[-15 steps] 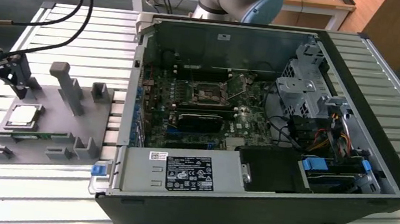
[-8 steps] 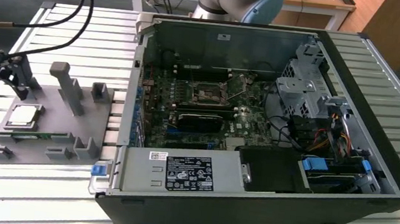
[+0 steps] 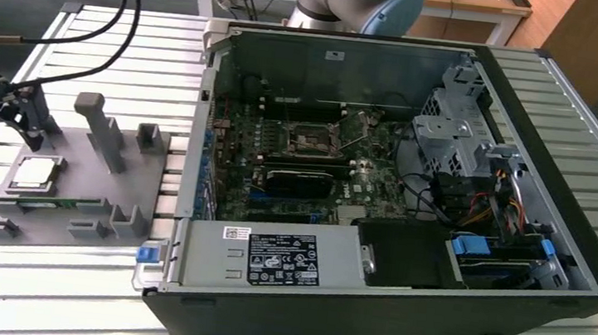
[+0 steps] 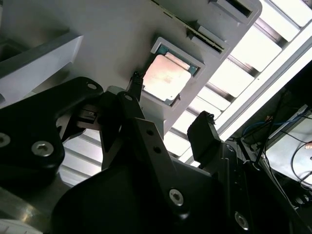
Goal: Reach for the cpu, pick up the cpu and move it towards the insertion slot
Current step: 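Pick up the cpu and move it towards the insertion slot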
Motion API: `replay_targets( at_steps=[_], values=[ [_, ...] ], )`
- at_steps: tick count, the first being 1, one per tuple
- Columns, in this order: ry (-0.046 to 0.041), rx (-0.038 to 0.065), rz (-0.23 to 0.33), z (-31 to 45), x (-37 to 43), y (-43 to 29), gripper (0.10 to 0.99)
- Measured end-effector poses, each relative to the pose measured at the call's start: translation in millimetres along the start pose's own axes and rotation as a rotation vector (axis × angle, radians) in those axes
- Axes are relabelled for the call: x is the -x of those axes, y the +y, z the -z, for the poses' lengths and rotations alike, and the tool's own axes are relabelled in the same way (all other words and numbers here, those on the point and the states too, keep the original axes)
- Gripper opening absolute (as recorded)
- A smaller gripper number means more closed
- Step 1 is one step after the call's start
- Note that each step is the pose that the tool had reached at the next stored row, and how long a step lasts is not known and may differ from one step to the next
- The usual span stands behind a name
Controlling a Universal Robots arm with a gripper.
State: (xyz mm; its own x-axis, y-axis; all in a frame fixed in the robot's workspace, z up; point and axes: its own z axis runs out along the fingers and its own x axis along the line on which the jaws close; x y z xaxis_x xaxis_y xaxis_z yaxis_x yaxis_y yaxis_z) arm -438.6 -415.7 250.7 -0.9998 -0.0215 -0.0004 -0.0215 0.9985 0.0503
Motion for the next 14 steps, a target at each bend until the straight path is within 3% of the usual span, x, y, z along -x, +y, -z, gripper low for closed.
replay_targets(
  at_steps=[14],
  values=[
    [-0.0003,0.0,0.0,-8.6,0.0,-0.4,0.647]
  ],
)
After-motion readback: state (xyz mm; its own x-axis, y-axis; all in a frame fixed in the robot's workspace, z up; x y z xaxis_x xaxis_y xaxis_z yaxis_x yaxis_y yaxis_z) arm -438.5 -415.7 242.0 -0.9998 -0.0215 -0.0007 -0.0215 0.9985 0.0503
